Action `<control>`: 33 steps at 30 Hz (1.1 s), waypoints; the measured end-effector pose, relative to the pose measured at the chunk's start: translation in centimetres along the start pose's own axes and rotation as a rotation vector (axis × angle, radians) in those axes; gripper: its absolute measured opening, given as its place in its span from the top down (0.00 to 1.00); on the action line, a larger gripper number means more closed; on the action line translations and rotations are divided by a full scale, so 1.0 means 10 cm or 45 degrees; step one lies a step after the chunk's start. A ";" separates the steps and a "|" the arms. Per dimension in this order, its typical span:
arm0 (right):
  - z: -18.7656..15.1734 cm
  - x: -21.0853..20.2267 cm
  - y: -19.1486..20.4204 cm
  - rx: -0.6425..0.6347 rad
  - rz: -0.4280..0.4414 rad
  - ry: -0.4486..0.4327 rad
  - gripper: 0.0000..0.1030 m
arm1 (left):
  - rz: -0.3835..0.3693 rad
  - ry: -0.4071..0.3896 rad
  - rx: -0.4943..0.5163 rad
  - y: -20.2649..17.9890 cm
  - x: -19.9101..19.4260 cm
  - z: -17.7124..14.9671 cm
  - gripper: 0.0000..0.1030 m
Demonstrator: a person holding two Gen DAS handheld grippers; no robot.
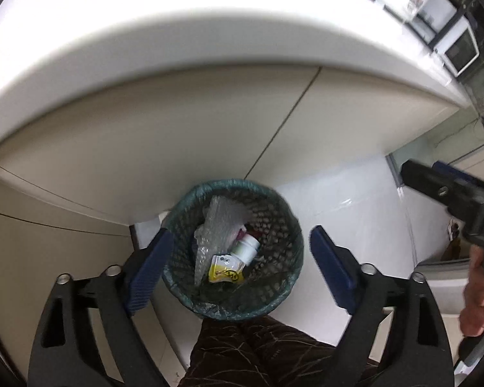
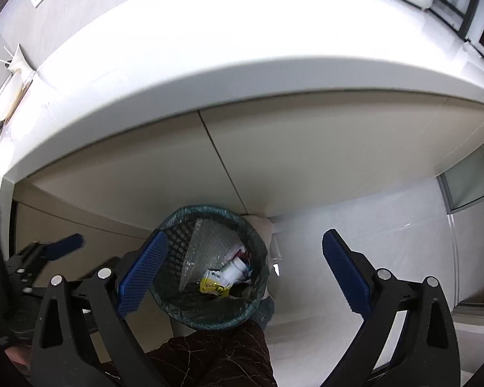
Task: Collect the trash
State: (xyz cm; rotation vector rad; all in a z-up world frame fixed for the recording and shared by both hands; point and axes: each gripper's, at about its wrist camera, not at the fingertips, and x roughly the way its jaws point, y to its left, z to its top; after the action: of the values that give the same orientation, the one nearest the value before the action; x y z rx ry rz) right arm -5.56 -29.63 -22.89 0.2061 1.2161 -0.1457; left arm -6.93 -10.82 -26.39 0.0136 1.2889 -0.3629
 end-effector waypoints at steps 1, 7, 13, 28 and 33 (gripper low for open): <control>0.03 -0.07 0.02 0.004 0.001 -0.003 0.10 | 0.016 -0.019 -0.009 0.03 -0.14 0.03 0.09; 0.24 -0.54 0.24 -0.033 -0.011 -0.047 0.09 | 0.078 -0.091 -0.029 0.11 -0.84 0.19 0.06; 0.41 -1.17 0.53 -0.086 -0.033 -0.112 0.08 | 0.134 -0.106 -0.095 0.20 -1.30 0.29 0.06; 0.52 -1.75 0.68 -0.166 -0.006 -0.108 0.08 | 0.211 -0.206 -0.217 0.05 -2.03 0.35 0.06; 0.52 -1.74 0.66 -0.185 -0.004 -0.101 0.08 | 0.208 -0.202 -0.217 -0.03 -2.04 0.34 0.06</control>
State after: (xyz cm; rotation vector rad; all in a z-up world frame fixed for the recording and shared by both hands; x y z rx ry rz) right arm -5.32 -24.41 -4.25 0.0708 1.1426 -0.0669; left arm -8.48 -6.62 -6.18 -0.0526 1.1491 -0.1109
